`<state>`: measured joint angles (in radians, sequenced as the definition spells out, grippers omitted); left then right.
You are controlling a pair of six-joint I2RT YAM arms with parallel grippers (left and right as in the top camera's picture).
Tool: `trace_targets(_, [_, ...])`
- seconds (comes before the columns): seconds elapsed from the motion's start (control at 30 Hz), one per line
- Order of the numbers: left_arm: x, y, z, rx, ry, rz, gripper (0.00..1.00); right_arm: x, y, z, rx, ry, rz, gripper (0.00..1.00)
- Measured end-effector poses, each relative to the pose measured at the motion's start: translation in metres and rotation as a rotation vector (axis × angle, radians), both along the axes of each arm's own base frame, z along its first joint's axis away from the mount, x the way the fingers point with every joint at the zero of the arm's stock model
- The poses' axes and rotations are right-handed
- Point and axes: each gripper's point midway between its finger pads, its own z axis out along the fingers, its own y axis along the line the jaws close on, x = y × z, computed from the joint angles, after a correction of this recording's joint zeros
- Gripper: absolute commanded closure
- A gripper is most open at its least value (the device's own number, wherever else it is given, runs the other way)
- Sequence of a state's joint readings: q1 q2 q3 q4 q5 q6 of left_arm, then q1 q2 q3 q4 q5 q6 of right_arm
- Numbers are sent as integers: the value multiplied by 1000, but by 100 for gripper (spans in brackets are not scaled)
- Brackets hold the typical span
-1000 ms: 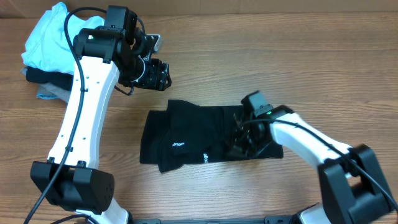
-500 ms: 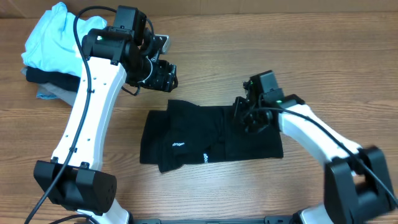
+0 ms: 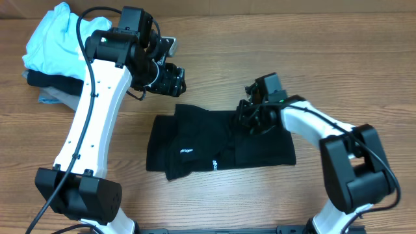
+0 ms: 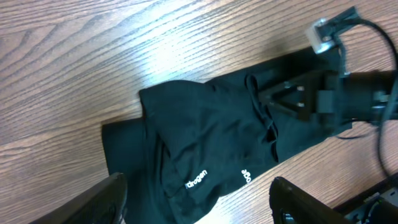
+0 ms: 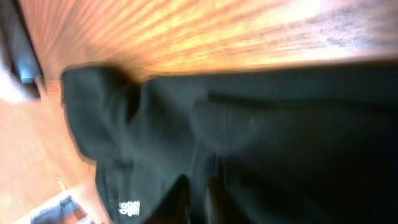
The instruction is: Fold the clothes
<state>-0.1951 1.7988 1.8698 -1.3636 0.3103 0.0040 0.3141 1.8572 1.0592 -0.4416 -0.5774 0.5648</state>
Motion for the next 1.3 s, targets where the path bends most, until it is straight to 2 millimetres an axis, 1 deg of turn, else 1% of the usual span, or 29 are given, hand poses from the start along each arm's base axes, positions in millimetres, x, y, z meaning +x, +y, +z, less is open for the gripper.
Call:
trace_targets(0.03, [-1,0,0,1,3,0,21,-2,-5,8,2,5,16,70])
trace_targets(0.1, [-2,2,-1,13,10,3,19,-2,-19,30,3,-5,29,60])
trace_targets(0.17, [-6,8,-4,43,26,10,14,4,-34,59,10,-64,33,54])
trace_targets(0.27, [-10,19,-8,109,43,27,8,10,-57,101,10,-149,23,52])
trace_targets(0.33, [-10,26,-12,138,46,41,5,10,-75,119,4,-181,-3,52])
trace_targets(0.37, [-12,29,-15,146,56,48,3,10,-83,123,2,-184,-17,53])
trace_targets(0.4, [-14,32,-21,154,72,56,1,8,-91,125,0,-178,-32,53])
trace_targets(0.47, [-19,40,-37,158,107,75,0,3,-106,123,-7,-142,-63,54])
trace_targets(0.57, [-32,50,-75,135,196,105,0,-4,-121,117,-16,-92,-89,54])
trace_targets(0.7, [-53,57,-128,73,295,148,0,-8,-124,116,-23,-93,-68,54])
trace_targets(0.77, [-63,60,-150,39,327,169,0,-9,-124,116,-26,-99,-56,54])
trace_targets(0.83, [-70,60,-164,12,343,180,0,-9,-125,116,-28,-103,-51,54])
trace_targets(0.9, [-77,60,-176,-7,356,183,0,-9,-125,115,-31,-106,-46,54])
trace_targets(1.1, [-87,54,-205,-55,335,163,0,-8,-127,114,-47,-115,-40,54])
trace_targets(1.23, [-83,46,-206,-110,300,159,0,-8,-127,114,-50,-123,-35,54])
trace_targets(1.3, [-78,39,-205,-164,285,151,0,-8,-127,114,-51,-124,-33,54])
